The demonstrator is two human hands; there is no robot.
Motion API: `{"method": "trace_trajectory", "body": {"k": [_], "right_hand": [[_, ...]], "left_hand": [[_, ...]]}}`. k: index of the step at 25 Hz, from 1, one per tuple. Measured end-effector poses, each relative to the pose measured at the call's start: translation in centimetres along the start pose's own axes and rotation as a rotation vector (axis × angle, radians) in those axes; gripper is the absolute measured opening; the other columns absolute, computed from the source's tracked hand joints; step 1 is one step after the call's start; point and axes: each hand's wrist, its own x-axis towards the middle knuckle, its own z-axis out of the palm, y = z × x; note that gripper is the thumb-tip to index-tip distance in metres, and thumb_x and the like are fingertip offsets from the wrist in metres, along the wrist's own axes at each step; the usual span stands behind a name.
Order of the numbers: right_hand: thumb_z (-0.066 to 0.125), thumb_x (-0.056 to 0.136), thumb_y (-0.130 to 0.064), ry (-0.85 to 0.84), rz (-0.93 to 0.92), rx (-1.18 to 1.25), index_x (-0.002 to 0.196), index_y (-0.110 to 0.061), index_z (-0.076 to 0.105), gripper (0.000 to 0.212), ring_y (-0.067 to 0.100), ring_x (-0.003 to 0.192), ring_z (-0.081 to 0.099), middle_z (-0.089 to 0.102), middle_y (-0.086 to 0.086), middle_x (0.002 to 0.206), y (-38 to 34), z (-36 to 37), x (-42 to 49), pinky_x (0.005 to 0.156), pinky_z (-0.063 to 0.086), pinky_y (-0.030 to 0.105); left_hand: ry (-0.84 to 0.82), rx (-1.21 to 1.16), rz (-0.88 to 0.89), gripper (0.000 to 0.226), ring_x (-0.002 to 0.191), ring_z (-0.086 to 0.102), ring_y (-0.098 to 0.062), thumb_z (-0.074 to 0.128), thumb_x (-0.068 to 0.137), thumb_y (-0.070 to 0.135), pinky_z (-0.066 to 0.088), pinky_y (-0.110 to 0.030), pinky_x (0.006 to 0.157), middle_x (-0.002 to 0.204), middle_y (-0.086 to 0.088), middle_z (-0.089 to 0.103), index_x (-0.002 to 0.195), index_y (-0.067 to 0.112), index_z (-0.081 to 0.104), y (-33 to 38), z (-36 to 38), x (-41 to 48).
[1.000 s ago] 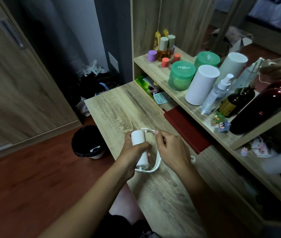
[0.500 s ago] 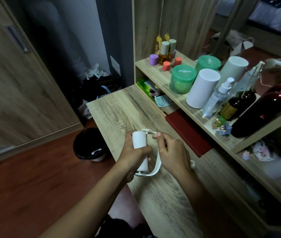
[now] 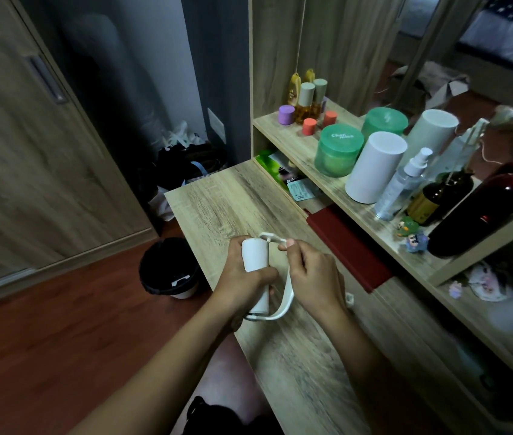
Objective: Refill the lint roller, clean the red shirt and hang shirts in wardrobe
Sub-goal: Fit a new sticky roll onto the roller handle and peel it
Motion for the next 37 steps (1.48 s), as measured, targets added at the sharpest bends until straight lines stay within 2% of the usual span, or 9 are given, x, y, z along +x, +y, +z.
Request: {"method": "trace_trajectory", "body": {"k": [8,13,17,20,23,28,31,34,37], "right_hand": [[0.037,0.096,-0.036,-0.003,-0.009,0.007,0.097,-0.027,0.067,0.032,0.018,0.06,0.055,0.054,-0.006,0.058,0.0,-0.2,-0.3,0.054,0.03,0.029],[0.034,0.097,-0.036,-0.035,-0.093,0.094,0.096,-0.028,0.062,0.03,0.008,0.045,0.045,0.047,-0.004,0.049,0.4,-1.0,0.3,0.047,0.028,0.028],[0.019,0.097,-0.042,-0.349,-0.116,0.017,0.135,-0.04,0.033,0.04,0.001,0.067,0.056,0.063,-0.011,0.086,1.3,-1.8,-1.0,0.068,0.044,0.025],[0.022,0.098,-0.038,-0.37,-0.085,0.121,0.142,-0.04,0.023,0.044,-0.011,0.096,0.05,0.054,-0.012,0.123,2.0,-0.8,-2.3,0.079,0.033,0.001],[0.021,0.095,-0.047,-0.354,-0.085,0.253,0.14,-0.044,0.019,0.045,-0.011,0.115,0.038,0.043,-0.009,0.142,2.3,0.1,-2.2,0.093,0.03,0.006],[0.02,0.081,-0.067,-0.374,-0.062,0.494,0.119,-0.076,0.015,0.039,0.002,0.129,0.039,0.035,-0.032,0.134,2.6,0.7,-2.3,0.105,0.042,0.039],[0.021,0.077,-0.072,-0.358,-0.039,0.517,0.127,-0.069,0.014,0.051,0.003,0.108,0.057,0.052,-0.018,0.126,2.8,1.0,-2.6,0.087,0.054,0.036],[0.024,0.08,-0.069,-0.323,-0.076,0.485,0.131,-0.052,0.031,0.054,0.001,0.064,0.058,0.061,-0.015,0.078,3.4,1.4,-2.9,0.06,0.049,0.027],[0.026,0.085,-0.062,-0.21,-0.169,0.348,0.084,-0.05,0.05,0.026,0.001,0.056,0.051,0.056,-0.019,0.063,3.5,1.9,-3.3,0.056,0.038,0.023]], "left_hand": [[0.056,0.204,0.077,0.048,0.063,0.058,-0.029,0.064,0.056,0.017,0.053,-0.042,0.058,0.081,-0.014,0.057,0.089,0.042,0.039,-0.5,0.0,-0.1],[0.062,0.348,0.107,0.056,0.073,0.067,-0.033,0.067,0.058,0.027,0.057,-0.05,0.066,0.091,-0.014,0.063,0.097,0.033,0.027,0.2,0.2,0.7],[0.06,0.48,0.201,0.05,0.065,0.069,-0.022,0.072,0.065,0.026,0.056,-0.042,0.069,0.08,-0.006,0.071,0.102,0.022,0.04,-0.1,-1.3,1.0],[0.068,0.597,0.257,0.057,0.078,0.068,-0.017,0.069,0.059,0.041,0.054,-0.036,0.074,0.092,0.0,0.071,0.112,0.03,0.053,-0.4,-1.9,0.8],[0.067,0.57,0.33,0.063,0.08,0.068,-0.022,0.067,0.059,0.04,0.055,-0.039,0.077,0.101,0.001,0.07,0.12,0.03,0.058,-0.6,-1.8,0.8],[0.052,0.688,0.413,0.056,0.085,0.065,-0.018,0.064,0.062,0.037,0.053,-0.039,0.075,0.097,0.006,0.07,0.118,0.034,0.058,0.5,-1.8,0.7],[0.037,0.768,0.49,0.057,0.089,0.064,-0.015,0.064,0.066,0.039,0.052,-0.036,0.075,0.099,0.006,0.07,0.122,0.037,0.054,1.1,-1.9,0.5],[-0.019,0.87,0.552,0.064,0.093,0.064,-0.017,0.063,0.067,0.042,0.052,-0.037,0.077,0.103,0.002,0.071,0.129,0.036,0.049,2.2,-2.4,1.2],[-0.059,0.939,0.623,0.073,0.116,0.054,-0.016,0.066,0.076,0.045,0.046,-0.033,0.094,0.129,-0.002,0.058,0.141,0.026,0.036,3.2,-2.9,2.0]]}}
